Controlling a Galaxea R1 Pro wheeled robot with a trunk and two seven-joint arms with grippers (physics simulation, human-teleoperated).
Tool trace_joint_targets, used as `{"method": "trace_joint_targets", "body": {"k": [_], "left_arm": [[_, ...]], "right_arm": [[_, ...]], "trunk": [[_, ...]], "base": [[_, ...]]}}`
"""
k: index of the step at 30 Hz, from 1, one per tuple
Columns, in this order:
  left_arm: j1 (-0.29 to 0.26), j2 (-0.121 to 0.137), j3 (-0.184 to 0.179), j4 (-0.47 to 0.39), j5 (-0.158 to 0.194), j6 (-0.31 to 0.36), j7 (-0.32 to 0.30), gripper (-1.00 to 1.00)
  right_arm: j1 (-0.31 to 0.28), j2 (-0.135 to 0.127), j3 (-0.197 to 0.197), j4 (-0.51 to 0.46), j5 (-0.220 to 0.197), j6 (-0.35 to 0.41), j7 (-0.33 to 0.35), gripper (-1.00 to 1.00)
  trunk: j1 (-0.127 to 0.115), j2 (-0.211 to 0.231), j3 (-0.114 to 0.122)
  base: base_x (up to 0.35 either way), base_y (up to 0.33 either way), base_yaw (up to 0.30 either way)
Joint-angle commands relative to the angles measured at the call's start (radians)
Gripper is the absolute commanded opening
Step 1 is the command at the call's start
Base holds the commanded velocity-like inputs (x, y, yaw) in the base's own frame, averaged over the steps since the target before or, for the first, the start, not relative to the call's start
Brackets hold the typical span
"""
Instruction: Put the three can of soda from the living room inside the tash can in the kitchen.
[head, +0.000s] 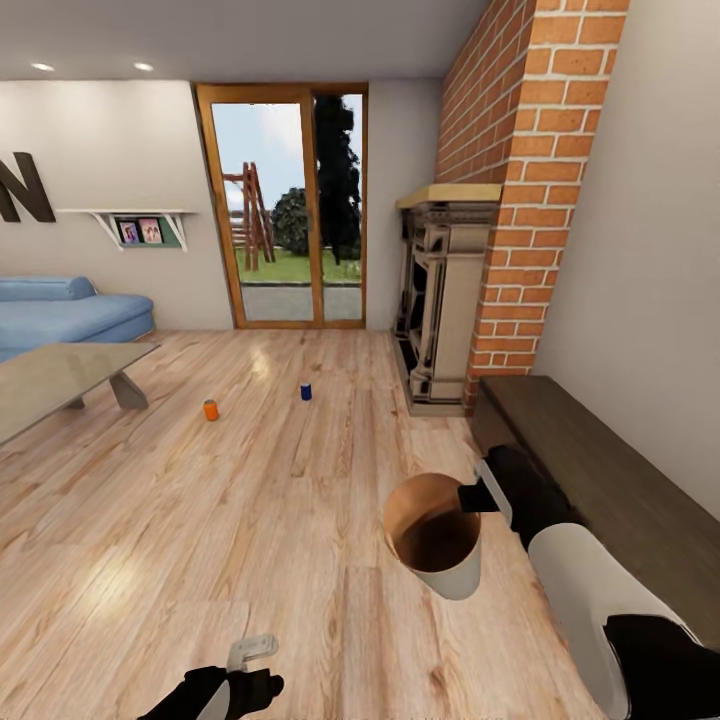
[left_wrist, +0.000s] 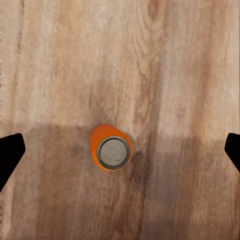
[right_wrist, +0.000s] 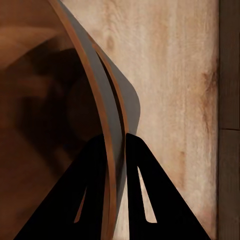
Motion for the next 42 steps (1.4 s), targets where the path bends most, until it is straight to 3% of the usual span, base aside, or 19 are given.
{"method": "trace_joint_targets", "body": {"k": [1,6,14,24,42], "left_arm": [[0.000,0.000,0.000,0.000,0.000,0.000,0.010,1.00],[0.000,-0.002,-0.002,0.000,-0.001,-0.002,0.043,1.00],[0.000,-0.002,-0.003,0.000,0.001,-0.005,0.054,1.00],[0.000,-0.003,-0.004,0.000,0.002,-0.015,0.054,1.00],[0.000,-0.008,-0.008,0.000,0.000,-0.026,0.053,1.00]], "right_arm": [[-0.001,0.011,-0.001,0.001,0.000,0.000,0.003,-1.00],[-0.017,0.038,-0.004,0.019,0.001,0.000,0.003,-1.00],[-0.193,0.046,-0.012,0.265,-0.002,0.000,0.004,-1.00],[-0.331,0.050,-0.019,0.420,-0.003,0.000,0.003,-1.00],[-0.371,0.052,-0.019,0.470,-0.004,0.000,0.003,-1.00]], "trunk": [[0.004,-0.007,-0.003],[0.023,-0.042,-0.019],[0.054,-0.098,-0.044],[0.092,-0.168,-0.075],[0.161,-0.294,-0.131]], "base": [[0.000,0.000,0.000],[0.000,0.000,0.000],[0.000,0.000,0.000],[0.000,0.000,0.000],[0.000,0.000,0.000]]}}
